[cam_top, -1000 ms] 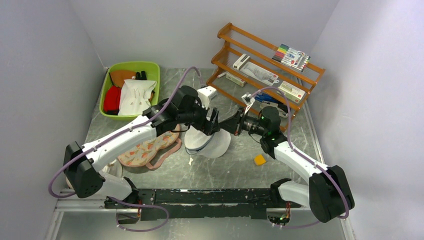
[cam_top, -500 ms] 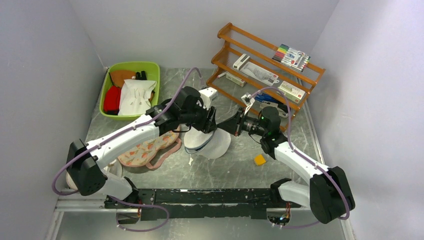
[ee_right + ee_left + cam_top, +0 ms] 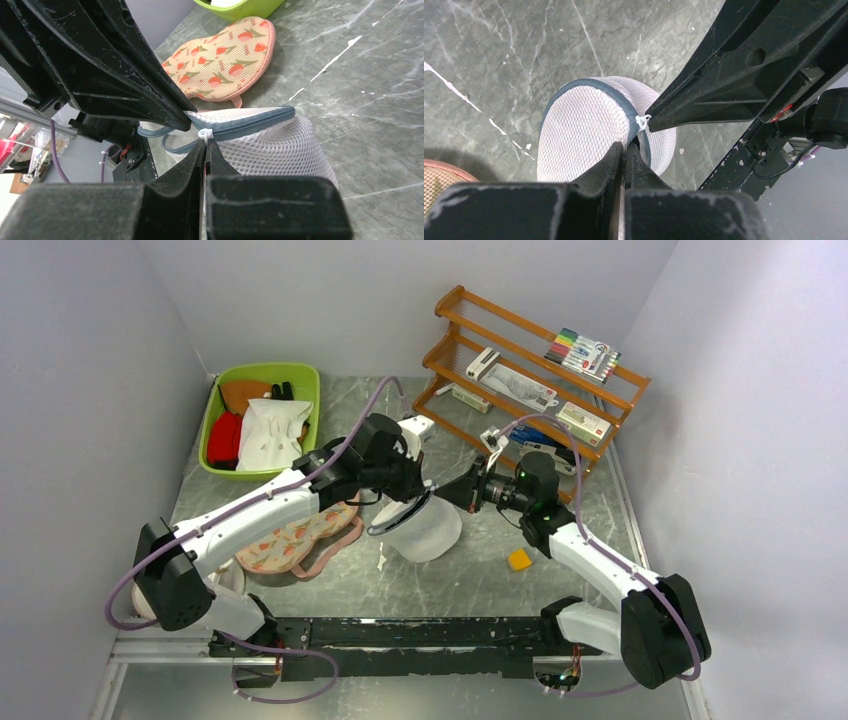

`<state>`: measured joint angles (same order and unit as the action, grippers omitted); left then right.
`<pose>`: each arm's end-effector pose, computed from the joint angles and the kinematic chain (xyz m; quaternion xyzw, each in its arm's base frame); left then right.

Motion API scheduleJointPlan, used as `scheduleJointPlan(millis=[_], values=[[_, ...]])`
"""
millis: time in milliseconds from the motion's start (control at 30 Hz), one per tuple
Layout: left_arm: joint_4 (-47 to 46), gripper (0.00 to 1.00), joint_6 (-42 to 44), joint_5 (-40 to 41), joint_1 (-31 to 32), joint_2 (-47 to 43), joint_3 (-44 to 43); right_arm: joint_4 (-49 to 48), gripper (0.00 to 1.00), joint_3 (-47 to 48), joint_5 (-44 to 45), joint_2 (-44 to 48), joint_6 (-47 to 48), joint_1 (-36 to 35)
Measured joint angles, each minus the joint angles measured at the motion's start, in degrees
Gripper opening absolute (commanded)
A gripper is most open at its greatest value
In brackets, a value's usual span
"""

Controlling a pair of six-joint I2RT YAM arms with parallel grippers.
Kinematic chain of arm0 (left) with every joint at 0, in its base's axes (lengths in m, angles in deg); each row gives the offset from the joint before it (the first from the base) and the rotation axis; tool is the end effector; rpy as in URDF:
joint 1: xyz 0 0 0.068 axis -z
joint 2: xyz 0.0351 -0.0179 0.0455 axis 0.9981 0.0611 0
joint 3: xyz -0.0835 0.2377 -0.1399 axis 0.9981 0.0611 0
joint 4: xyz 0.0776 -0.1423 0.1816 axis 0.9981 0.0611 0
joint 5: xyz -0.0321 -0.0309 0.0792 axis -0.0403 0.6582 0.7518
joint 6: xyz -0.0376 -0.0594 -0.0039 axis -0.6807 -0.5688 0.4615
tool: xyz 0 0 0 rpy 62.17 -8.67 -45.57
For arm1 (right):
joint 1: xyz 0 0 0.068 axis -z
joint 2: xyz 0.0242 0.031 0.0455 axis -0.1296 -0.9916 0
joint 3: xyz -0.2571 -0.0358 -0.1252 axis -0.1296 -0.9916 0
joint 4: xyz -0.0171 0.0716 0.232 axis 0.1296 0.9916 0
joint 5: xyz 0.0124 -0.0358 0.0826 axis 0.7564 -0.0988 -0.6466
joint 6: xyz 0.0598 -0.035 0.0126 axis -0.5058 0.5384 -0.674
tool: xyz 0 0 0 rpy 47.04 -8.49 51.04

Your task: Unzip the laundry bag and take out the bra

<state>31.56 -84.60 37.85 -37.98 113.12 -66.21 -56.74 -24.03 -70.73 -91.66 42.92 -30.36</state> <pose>0.2086 -0.2477 0.3290 0.2724 0.8517 -0.2904 0.3406 0.2033 0.1284 0.2717 -0.1941 0.7219 0.5165 0.4176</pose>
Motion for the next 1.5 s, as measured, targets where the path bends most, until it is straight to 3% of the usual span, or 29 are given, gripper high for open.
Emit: scheduleJointPlan(millis=[733, 1200, 1500], values=[[6.32, 0.07, 12.13, -1.22, 0.02, -7.63, -3.8, 11.21, 0.0, 6.8, 4.17, -0.5, 10.05, -0.09], [12.24, 0.07, 17.38, -3.67, 0.07, -9.6, -8.35, 12.17, 0.0, 8.57, 0.96, -3.13, 12.2, -0.2], [11.13, 0.07, 17.77, -4.79, 0.07, -14.49, -8.28, 11.02, 0.0, 8.61, -1.36, -3.15, 11.74, -0.35]])
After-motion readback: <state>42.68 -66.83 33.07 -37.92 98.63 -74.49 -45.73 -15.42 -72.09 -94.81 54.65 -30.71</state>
